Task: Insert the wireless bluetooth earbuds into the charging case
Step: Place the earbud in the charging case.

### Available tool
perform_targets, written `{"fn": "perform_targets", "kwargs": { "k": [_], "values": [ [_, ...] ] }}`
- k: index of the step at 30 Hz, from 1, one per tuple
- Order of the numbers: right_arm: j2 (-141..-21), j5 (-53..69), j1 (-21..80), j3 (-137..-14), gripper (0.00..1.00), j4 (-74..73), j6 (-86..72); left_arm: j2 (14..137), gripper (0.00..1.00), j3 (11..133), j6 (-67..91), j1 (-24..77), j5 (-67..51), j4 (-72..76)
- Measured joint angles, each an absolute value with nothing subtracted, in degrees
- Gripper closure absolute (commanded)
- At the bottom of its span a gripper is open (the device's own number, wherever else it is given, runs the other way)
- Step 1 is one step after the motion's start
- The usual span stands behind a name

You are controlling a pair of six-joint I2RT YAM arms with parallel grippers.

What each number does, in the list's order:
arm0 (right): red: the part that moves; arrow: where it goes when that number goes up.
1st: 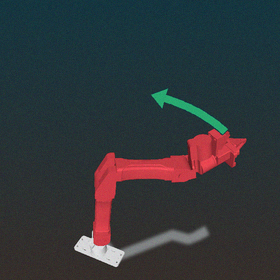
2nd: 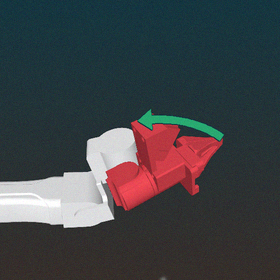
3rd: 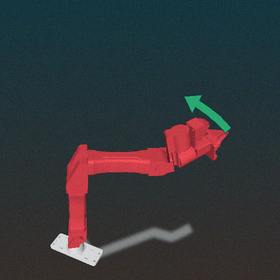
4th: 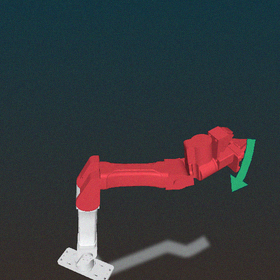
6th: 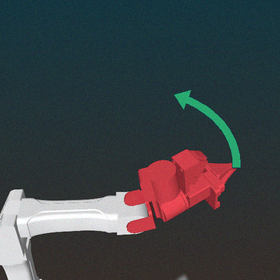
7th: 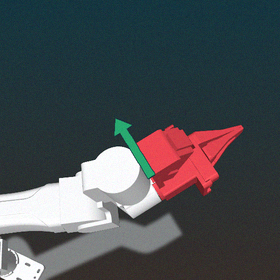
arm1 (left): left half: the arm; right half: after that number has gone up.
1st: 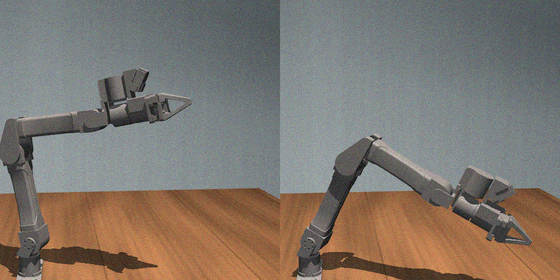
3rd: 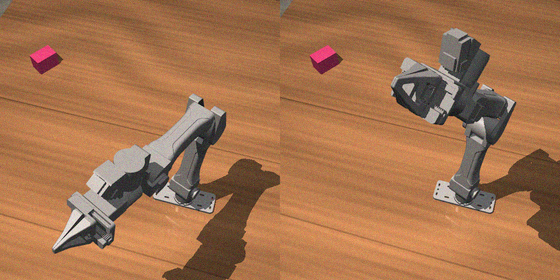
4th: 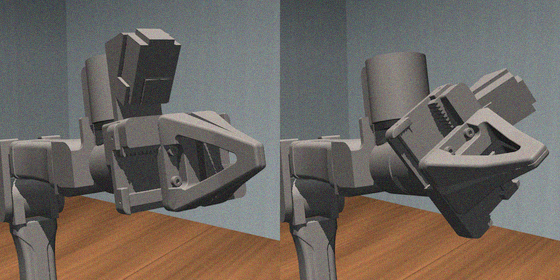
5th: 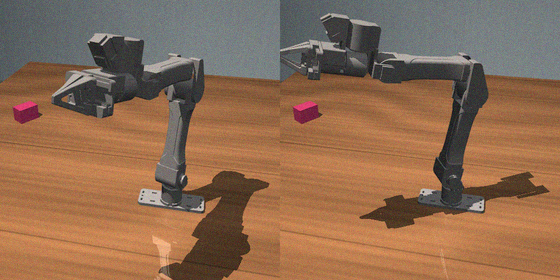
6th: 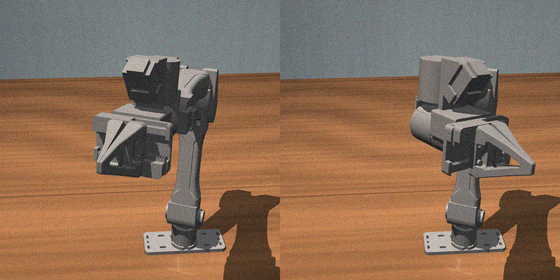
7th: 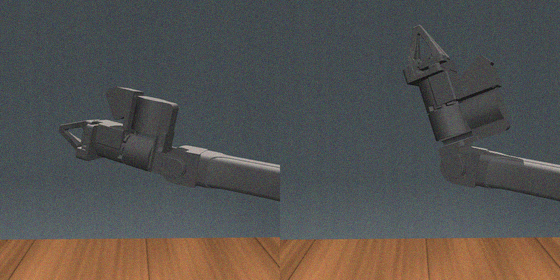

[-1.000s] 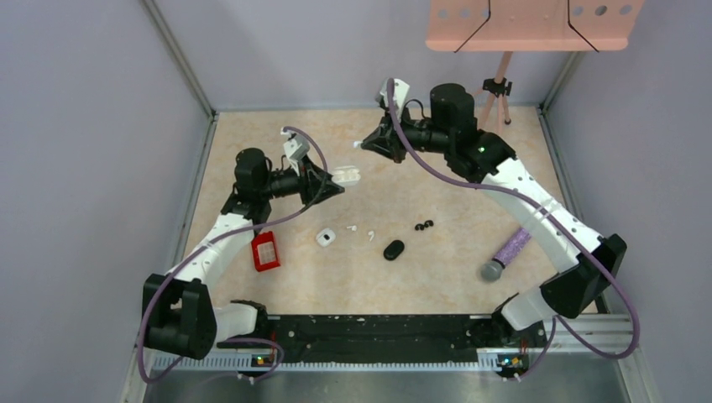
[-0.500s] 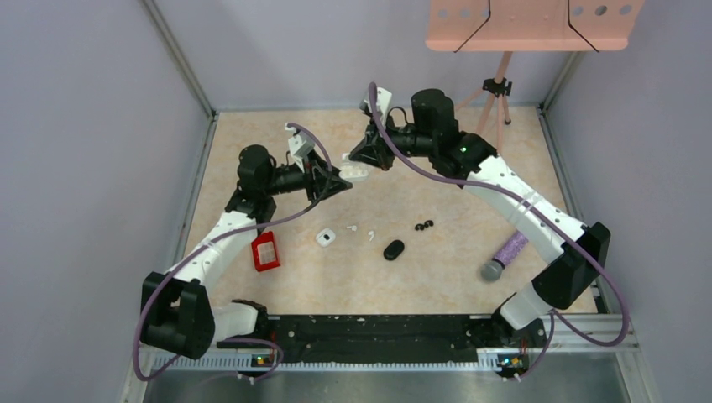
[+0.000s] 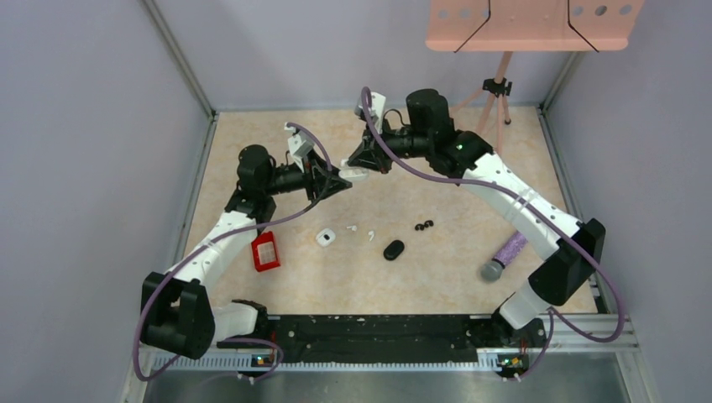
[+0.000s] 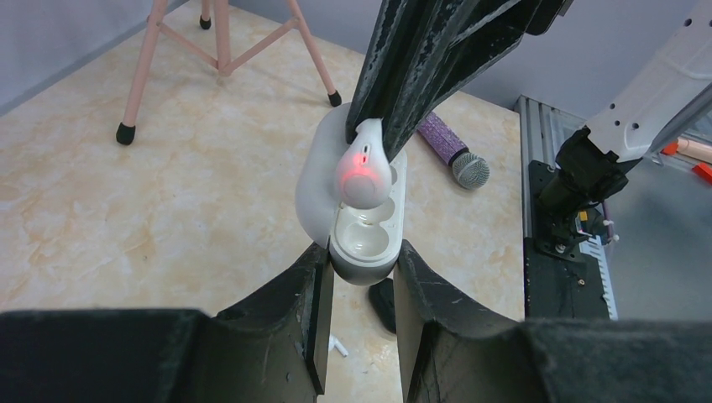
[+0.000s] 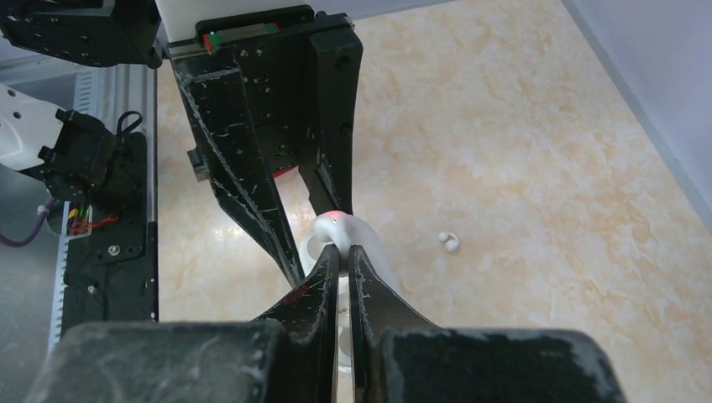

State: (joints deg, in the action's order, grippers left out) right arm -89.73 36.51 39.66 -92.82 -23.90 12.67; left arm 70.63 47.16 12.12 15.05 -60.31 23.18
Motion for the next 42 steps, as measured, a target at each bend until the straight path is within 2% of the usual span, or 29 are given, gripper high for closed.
{"fn": "perform_targets", "kwargs": {
  "k": [20, 29, 42],
  "values": [
    [-91.68, 37.17, 40.01, -94.32, 1.00, -26.98, 14.44, 70.22, 1.00, 47.16, 11.05, 15.05, -60.05, 22.92],
    [-91.68, 35.55, 40.03, -99.09, 1.00, -32.97, 19.86, 70.22, 1.00, 47.16, 9.47, 15.05, -59.77, 22.70],
    [-91.68, 32.91, 40.01, -99.42, 1.00, -38.39, 24.10, 70.22, 1.00, 47.16, 9.54, 15.05, -59.07, 23.11]
  ]
}}
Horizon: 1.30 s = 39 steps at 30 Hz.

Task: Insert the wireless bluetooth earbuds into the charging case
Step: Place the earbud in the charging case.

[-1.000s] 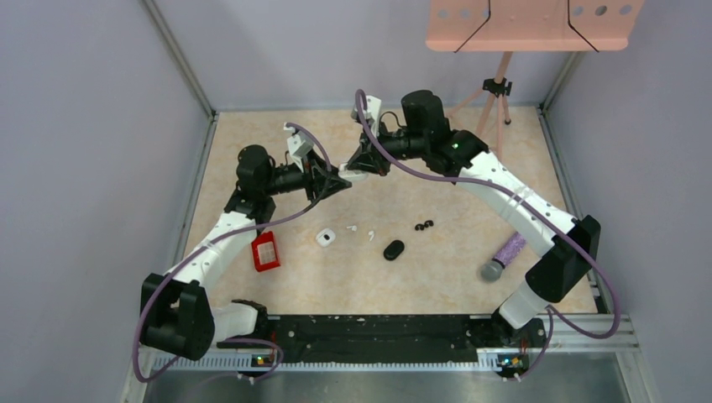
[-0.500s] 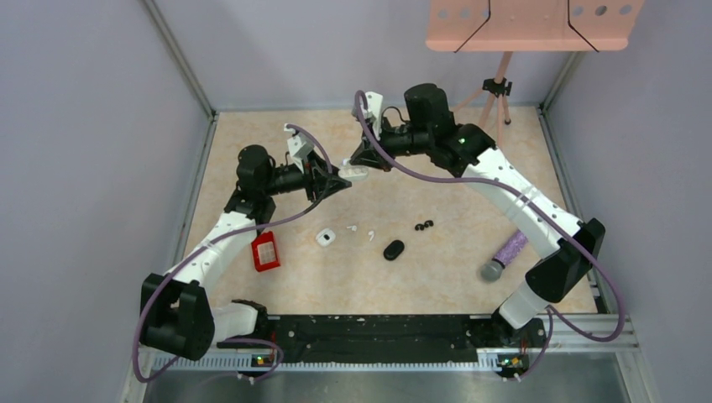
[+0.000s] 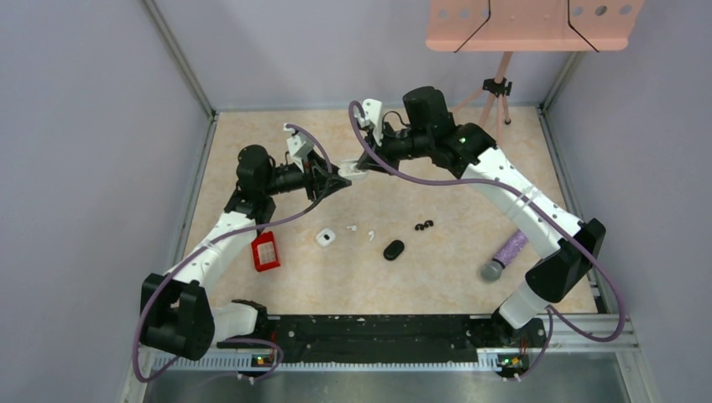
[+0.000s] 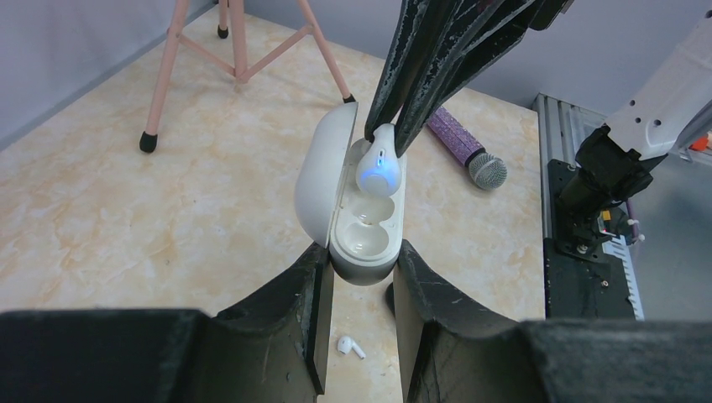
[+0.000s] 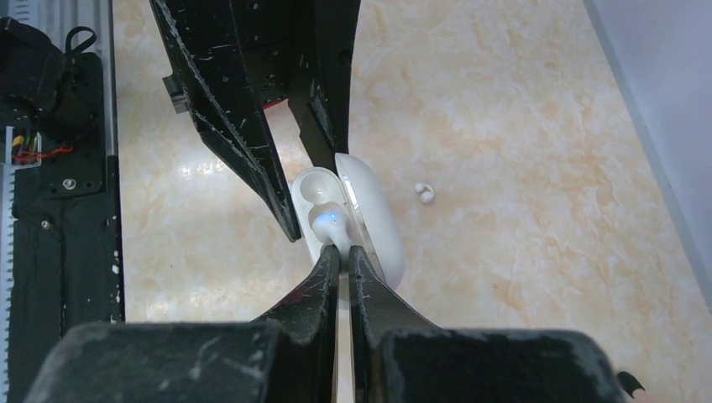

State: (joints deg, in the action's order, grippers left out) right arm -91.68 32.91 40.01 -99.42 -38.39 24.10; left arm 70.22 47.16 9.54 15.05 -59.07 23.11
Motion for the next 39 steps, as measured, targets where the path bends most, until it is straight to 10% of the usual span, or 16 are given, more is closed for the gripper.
{"fn": "perform_targets", "kwargs": {
  "k": [39],
  "values": [
    [-91.11, 31.14, 39.20, -99.42, 1.00, -41.12, 26.02, 70.24, 1.00, 47.16, 10.61, 15.05, -58.81, 23.49]
  ]
}}
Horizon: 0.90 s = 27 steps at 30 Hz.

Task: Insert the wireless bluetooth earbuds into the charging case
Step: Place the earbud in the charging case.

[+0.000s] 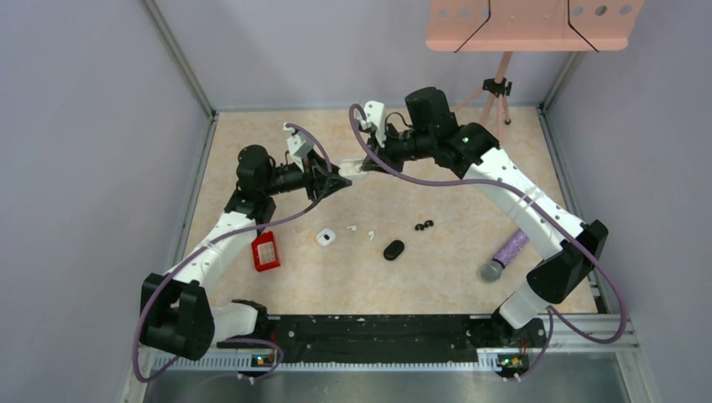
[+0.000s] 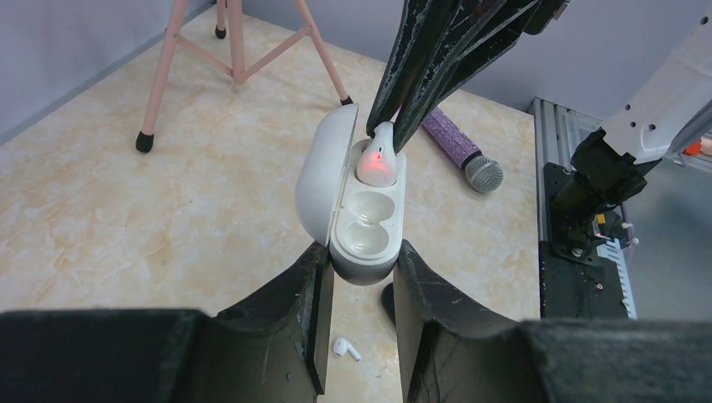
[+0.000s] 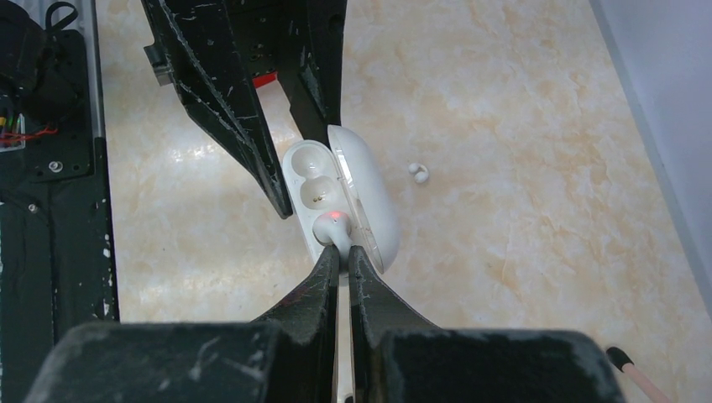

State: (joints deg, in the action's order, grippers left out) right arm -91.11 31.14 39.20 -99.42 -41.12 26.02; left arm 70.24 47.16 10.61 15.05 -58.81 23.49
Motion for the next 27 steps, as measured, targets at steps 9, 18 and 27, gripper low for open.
{"fn": "perform_targets", "kwargs": {
  "k": [9, 18, 27],
  "values": [
    [-91.15, 31.81, 39.18, -99.44, 0.92, -42.35, 26.85, 70.24, 1.00, 47.16, 10.85, 15.11, -59.00, 23.49],
    [-92.27, 32.03, 39.09, -103.68, 0.80, -46.96, 27.35, 70.24, 1.00, 47.16, 10.79, 15.25, -58.83, 23.55],
    [-92.33, 32.45, 39.05, -108.27, 0.78, -48.47, 25.39, 70.24, 1.00, 47.16, 10.57, 15.25, -58.59, 23.53]
  ]
}}
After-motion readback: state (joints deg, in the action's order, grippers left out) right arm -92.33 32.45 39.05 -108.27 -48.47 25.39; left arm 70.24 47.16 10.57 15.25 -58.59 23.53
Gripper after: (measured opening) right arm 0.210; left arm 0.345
